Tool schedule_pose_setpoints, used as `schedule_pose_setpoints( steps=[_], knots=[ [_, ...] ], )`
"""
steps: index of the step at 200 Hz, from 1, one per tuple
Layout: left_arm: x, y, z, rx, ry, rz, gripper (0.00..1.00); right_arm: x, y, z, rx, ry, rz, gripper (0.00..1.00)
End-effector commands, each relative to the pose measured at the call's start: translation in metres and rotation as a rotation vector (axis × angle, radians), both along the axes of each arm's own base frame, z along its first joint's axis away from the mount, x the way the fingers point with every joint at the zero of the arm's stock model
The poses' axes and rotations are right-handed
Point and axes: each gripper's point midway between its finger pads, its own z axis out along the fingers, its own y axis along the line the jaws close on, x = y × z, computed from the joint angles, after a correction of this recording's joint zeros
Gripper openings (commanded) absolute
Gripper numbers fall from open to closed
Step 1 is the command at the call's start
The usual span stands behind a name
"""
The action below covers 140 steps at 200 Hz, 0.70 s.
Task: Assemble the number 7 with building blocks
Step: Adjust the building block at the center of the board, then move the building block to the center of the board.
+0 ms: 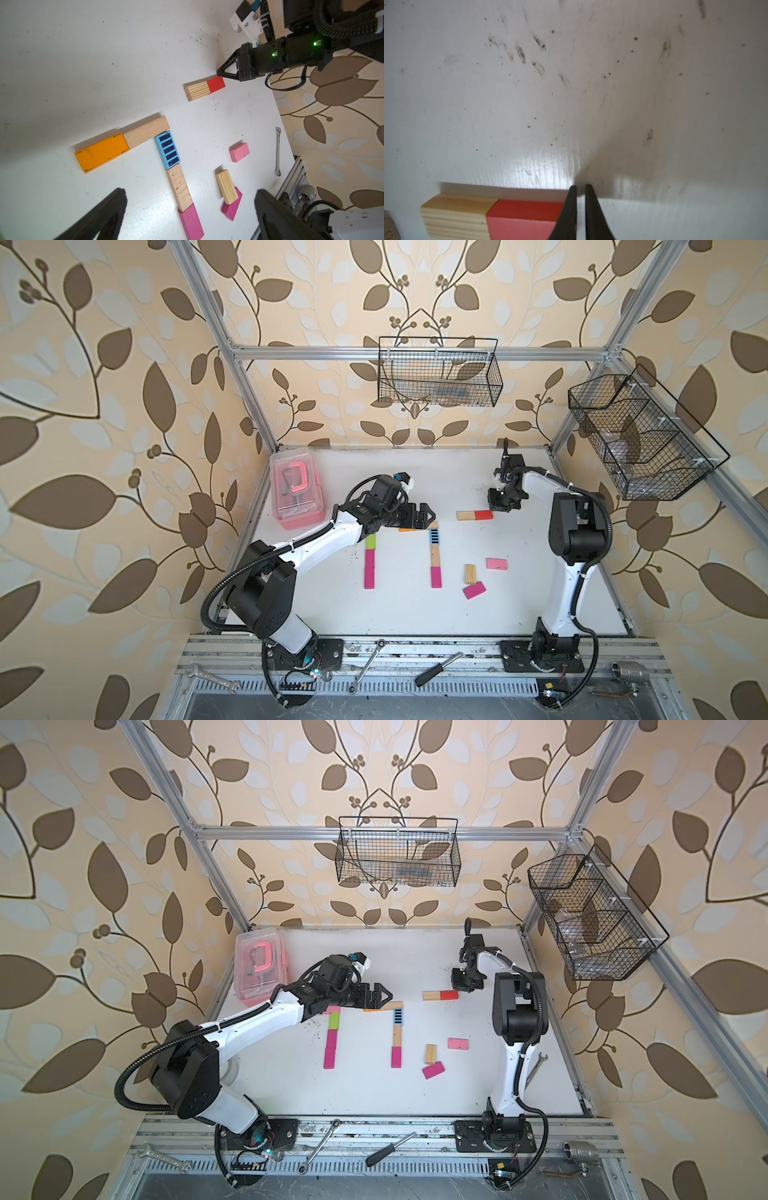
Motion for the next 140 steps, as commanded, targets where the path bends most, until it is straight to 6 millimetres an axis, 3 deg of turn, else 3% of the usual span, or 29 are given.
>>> schedule_pose_setpoints(
  steps=[1, 25, 60, 87, 101, 140],
  knots=[
    [-0.003, 0.0, 0.017, -0.012, -0.05, -0.021, 0.99, -0.009, -0.005, 0.008, -0.003, 0.015, -0.01, 0.12],
    [-0.003, 0.0, 0.017, -0.014, -0.051, -0.023, 0.99, -0.013, -0.009, 0.023, -0.017, -0.008, -0.024, 0.14],
    [-0.006, 0.0, 0.02, -0.018, -0.066, -0.039, 0.99, -0.038, -0.001, 0.045, -0.061, -0.043, -0.027, 0.29],
    [-0.011, 0.004, 0.026, -0.024, -0.087, -0.052, 0.99, -0.067, 0.016, 0.052, -0.048, -0.058, -0.019, 0.47],
    [-0.016, 0.006, 0.026, -0.02, -0.092, -0.057, 0.99, -0.093, 0.03, 0.045, -0.04, -0.031, -0.014, 0.55],
    [-0.027, 0.019, 0.047, -0.045, -0.155, -0.053, 0.99, -0.146, 0.059, 0.032, -0.106, 0.001, -0.024, 0.67]
  ],
)
